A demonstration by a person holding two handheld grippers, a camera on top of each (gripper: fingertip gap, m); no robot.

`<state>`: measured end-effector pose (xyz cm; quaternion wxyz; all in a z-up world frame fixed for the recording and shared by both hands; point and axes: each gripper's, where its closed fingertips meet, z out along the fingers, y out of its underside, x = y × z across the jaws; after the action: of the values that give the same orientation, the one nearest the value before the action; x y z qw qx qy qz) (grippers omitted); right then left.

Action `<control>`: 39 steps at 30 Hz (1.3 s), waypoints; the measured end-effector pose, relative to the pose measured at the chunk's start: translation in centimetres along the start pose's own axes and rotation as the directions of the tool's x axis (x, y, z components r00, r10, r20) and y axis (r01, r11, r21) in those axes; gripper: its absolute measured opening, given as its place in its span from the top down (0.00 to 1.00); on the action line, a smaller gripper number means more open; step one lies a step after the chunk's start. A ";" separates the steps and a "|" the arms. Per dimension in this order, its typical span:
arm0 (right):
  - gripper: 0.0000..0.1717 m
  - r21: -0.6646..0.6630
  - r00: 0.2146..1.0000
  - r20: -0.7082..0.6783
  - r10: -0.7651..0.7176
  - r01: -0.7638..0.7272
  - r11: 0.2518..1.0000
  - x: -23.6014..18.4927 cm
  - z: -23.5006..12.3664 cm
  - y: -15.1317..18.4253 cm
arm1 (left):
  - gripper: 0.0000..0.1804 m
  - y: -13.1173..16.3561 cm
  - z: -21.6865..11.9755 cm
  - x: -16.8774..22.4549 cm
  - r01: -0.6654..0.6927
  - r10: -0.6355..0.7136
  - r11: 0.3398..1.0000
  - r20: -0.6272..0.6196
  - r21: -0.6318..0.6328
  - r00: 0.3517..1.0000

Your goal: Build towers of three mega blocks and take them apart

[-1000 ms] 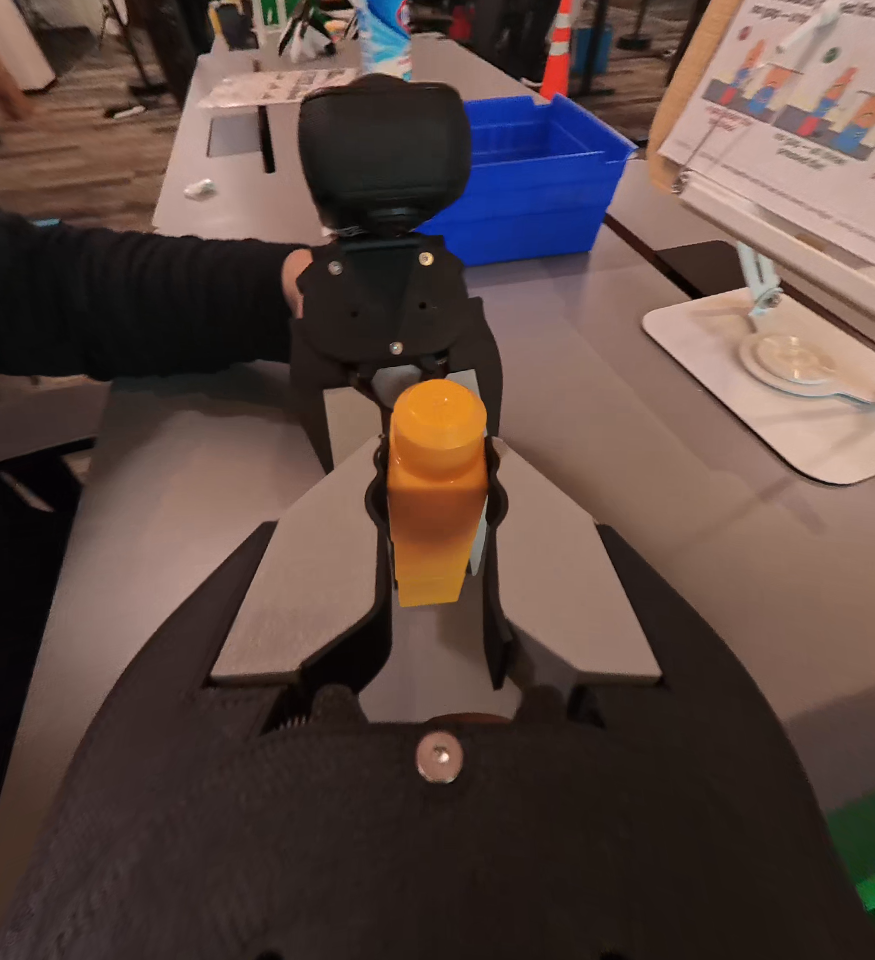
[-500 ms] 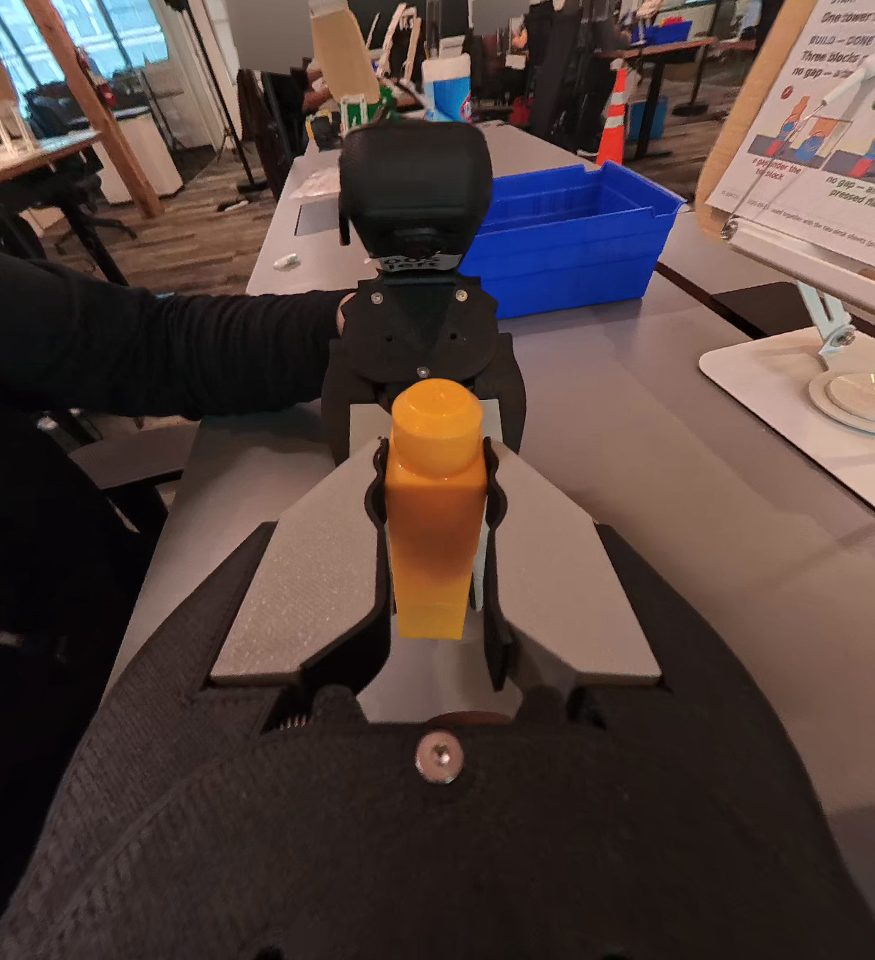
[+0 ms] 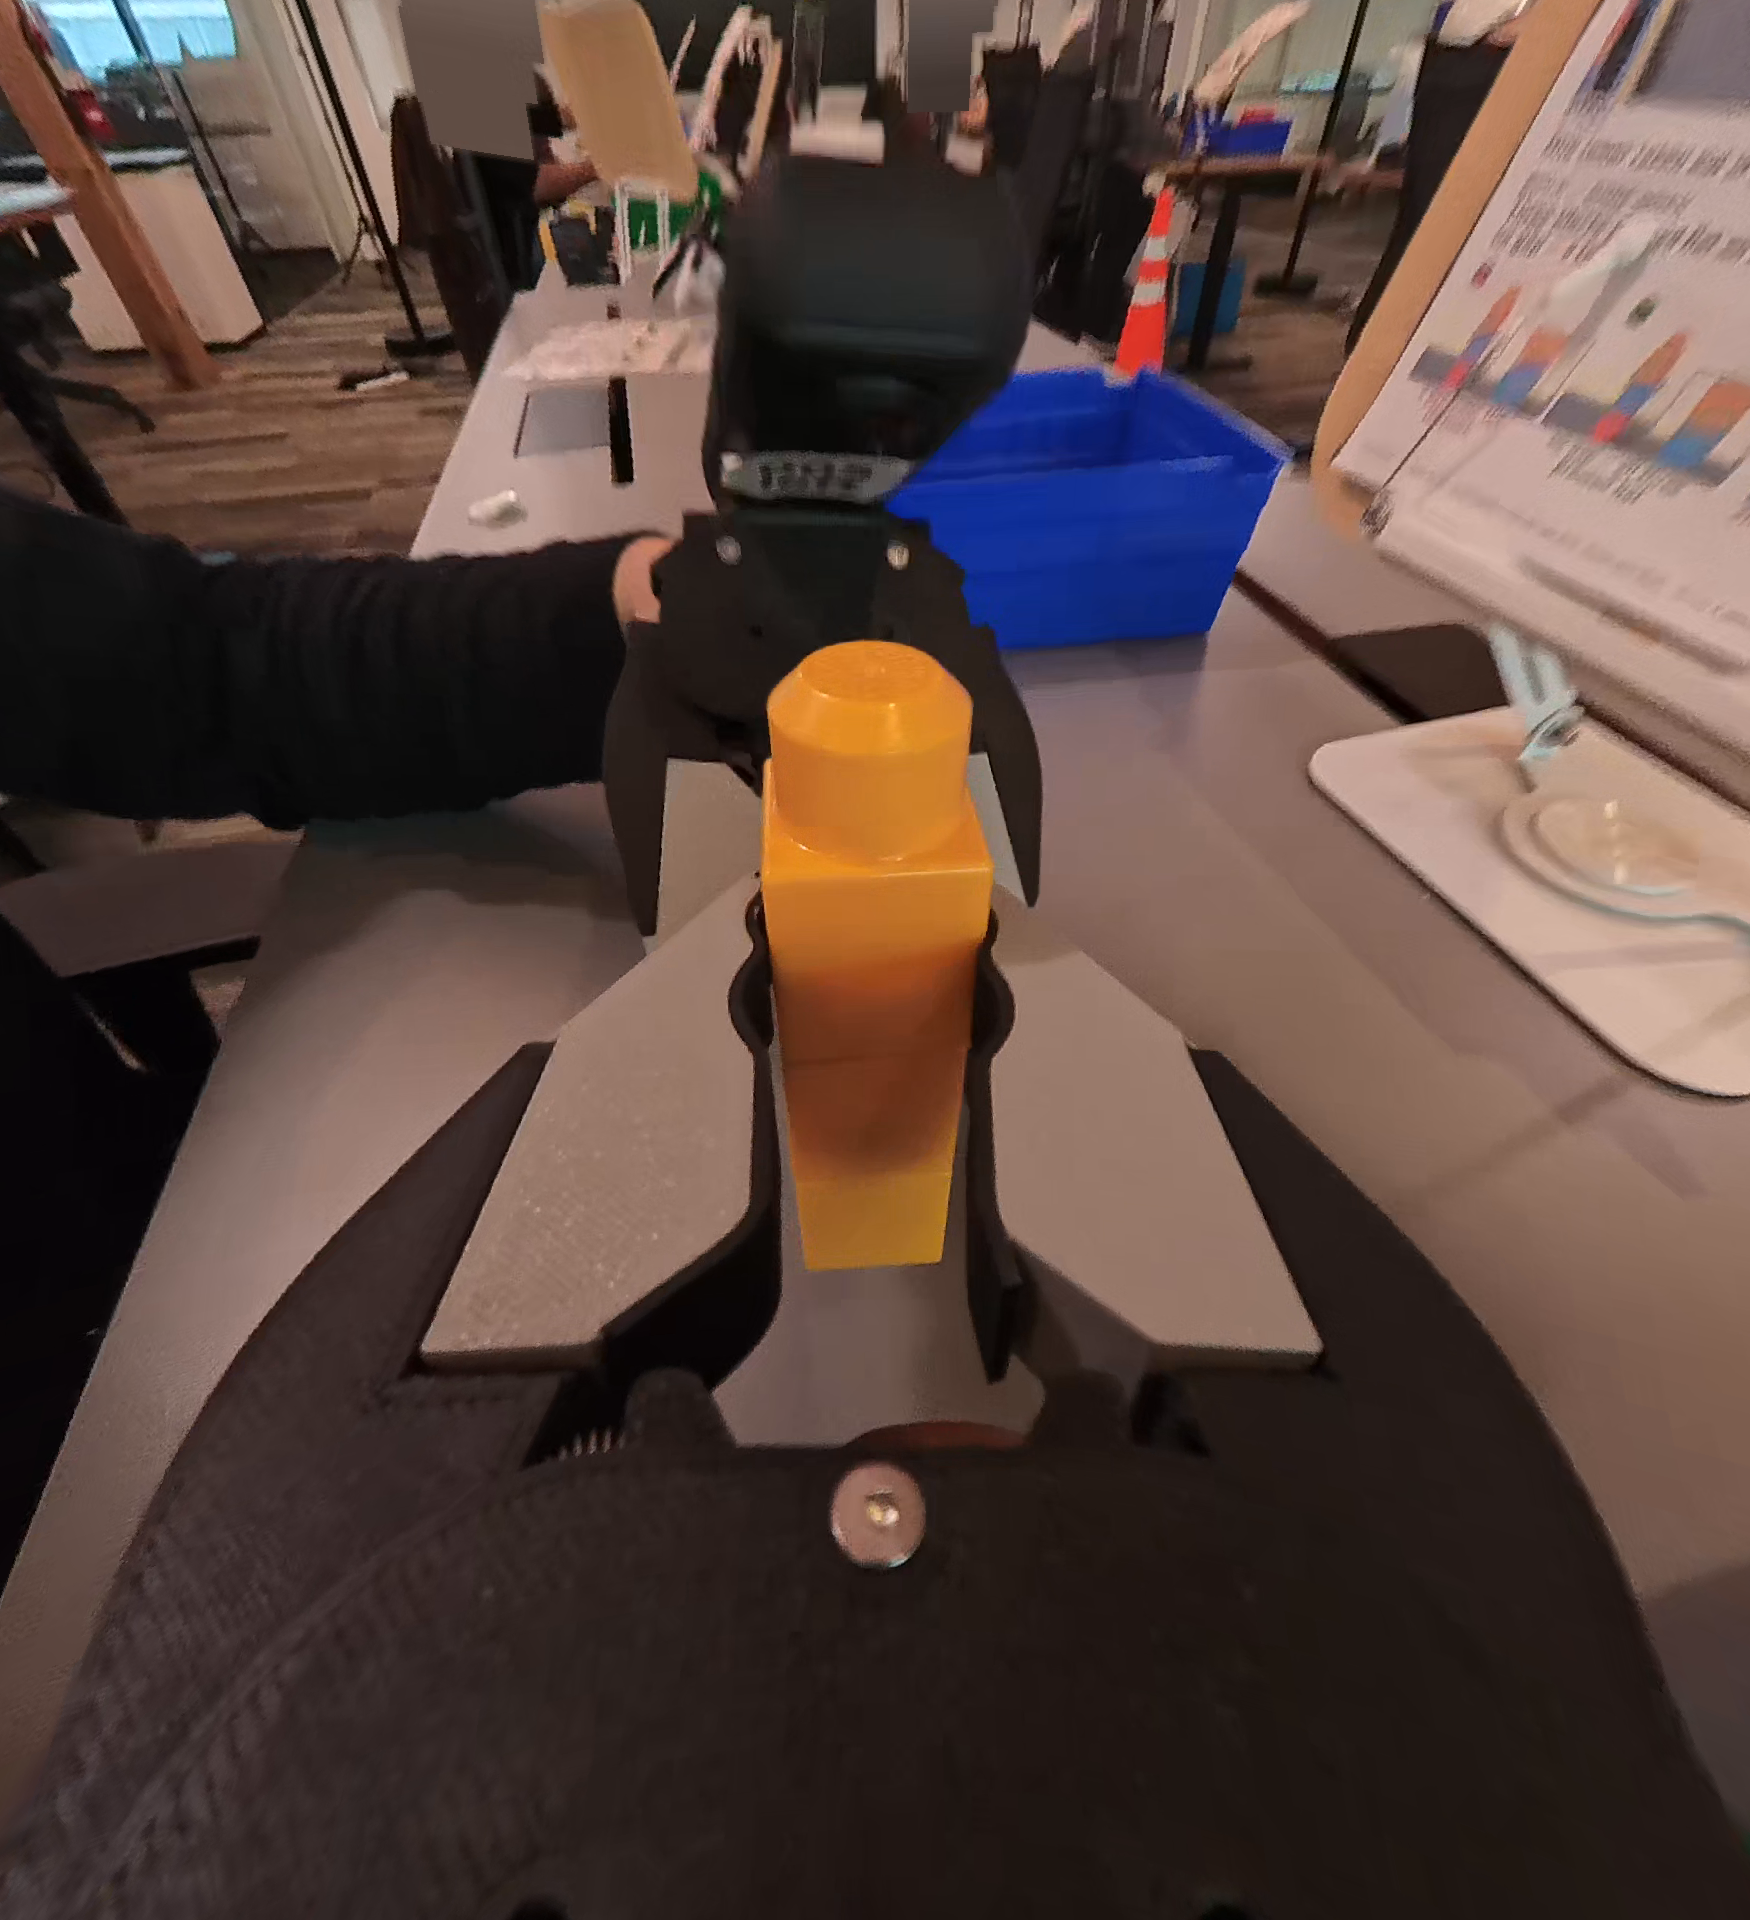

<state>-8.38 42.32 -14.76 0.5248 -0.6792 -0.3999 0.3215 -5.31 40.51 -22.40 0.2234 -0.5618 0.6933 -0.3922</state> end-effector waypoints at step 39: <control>0.76 0.124 0.367 -0.918 0.152 -0.099 0.987 24.6 -22.8 5.5 | 0.68 3.1 1.3 -5.5 0.130 -0.132 0.991 0.171 0.019 0.976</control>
<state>23.88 52.89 -14.95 0.6481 -0.7586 0.0211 -0.0635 -4.72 45.56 -26.41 0.2583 -0.6370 0.6314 -0.3589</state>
